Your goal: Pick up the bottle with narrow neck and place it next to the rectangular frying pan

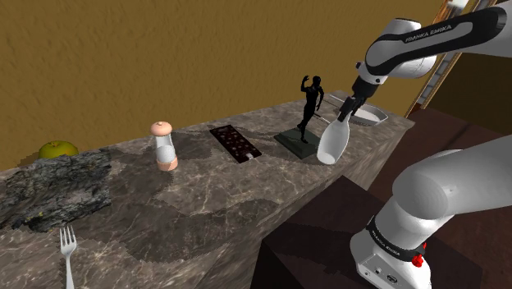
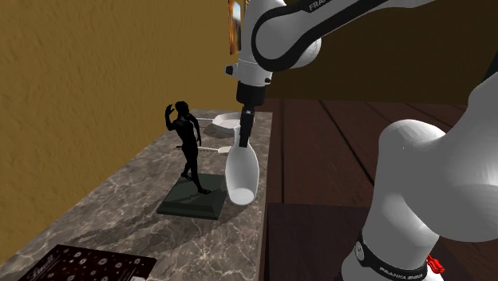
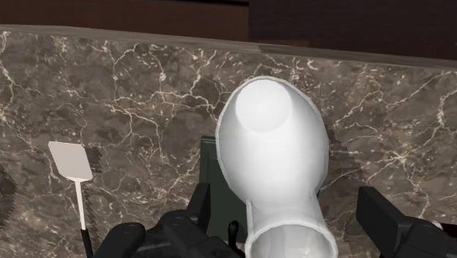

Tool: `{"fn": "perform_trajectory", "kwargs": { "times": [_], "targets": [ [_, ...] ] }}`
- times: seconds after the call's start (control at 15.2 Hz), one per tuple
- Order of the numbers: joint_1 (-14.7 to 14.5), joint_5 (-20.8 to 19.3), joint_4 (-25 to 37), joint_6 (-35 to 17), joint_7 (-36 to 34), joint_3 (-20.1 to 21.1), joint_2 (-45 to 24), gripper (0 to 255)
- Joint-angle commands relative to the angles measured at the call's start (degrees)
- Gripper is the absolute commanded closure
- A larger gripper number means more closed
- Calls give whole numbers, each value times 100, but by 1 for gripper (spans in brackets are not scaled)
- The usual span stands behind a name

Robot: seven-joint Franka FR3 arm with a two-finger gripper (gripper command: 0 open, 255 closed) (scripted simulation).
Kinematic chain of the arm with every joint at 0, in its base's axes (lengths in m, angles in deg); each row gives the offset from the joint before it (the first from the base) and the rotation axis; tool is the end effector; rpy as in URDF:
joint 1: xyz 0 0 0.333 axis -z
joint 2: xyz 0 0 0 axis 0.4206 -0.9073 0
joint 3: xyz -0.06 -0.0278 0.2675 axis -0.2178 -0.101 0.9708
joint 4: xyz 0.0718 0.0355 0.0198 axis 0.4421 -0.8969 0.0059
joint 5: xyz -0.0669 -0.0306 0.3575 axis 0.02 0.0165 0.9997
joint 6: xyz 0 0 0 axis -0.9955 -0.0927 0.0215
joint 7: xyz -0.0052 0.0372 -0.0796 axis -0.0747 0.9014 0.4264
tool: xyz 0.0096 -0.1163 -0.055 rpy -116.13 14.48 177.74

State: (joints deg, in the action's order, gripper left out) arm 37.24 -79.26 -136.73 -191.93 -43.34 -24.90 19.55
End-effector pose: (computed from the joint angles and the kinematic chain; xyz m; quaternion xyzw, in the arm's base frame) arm 0.3102 -0.2188 0.3804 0.9969 0.0164 0.0769 0.0024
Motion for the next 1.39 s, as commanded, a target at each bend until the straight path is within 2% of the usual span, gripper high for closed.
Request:
{"fn": "perform_trajectory", "kwargs": {
  "times": [0.0,0.26,0.33,0.92,1.32],
  "targets": [
    [-1,-1,-14,-19,-4,1,-3,0],
    [-1,0,-13,-17,-4,1,-2,0],
    [-1,0,-13,-17,-4,1,-2,255],
    [-1,-1,-14,-19,-4,1,-3,255],
    [-2,37,323,513,-42,112,194,255]
  ]
}}
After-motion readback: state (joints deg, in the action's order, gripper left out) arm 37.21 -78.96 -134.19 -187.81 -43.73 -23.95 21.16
